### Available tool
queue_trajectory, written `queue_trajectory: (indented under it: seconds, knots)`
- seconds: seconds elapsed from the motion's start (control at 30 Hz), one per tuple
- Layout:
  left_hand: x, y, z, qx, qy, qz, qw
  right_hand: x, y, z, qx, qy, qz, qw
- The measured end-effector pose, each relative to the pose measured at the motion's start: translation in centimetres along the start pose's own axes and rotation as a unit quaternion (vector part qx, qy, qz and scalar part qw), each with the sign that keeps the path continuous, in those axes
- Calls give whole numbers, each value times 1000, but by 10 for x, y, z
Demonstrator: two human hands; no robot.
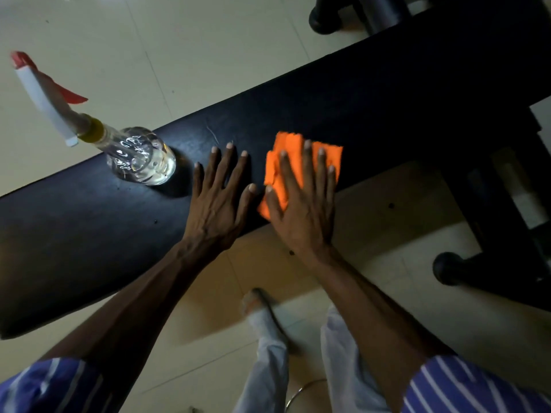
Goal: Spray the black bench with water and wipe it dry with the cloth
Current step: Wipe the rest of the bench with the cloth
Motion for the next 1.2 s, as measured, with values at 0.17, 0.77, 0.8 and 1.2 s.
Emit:
queue_trajectory:
  seconds: [0.17, 0.77, 0.8, 1.2]
  knots:
    - [-12, -2, -17, 2, 4, 2, 1000, 27, -10, 1, -59, -100, -26, 993]
    - [-38, -10, -66, 10, -62, -20, 998, -14, -2, 37, -111, -148, -17, 983]
    - [-37, -9, -67, 14, -67, -23, 997, -19, -1, 58, -107, -116, -13, 987]
    - [-21, -25, -79, 88, -163, -122, 975, -56, -5, 4, -235, -228, 72, 942]
Point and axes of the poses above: each hand's wrist, its own z-axis towards the middle knuckle, its own y-axis out of the palm, x = y × z, the point moved 3 cm from there along z, towards the middle knuckle, and after that the axes turned 5 degrees about z, right-handed, at the moved point
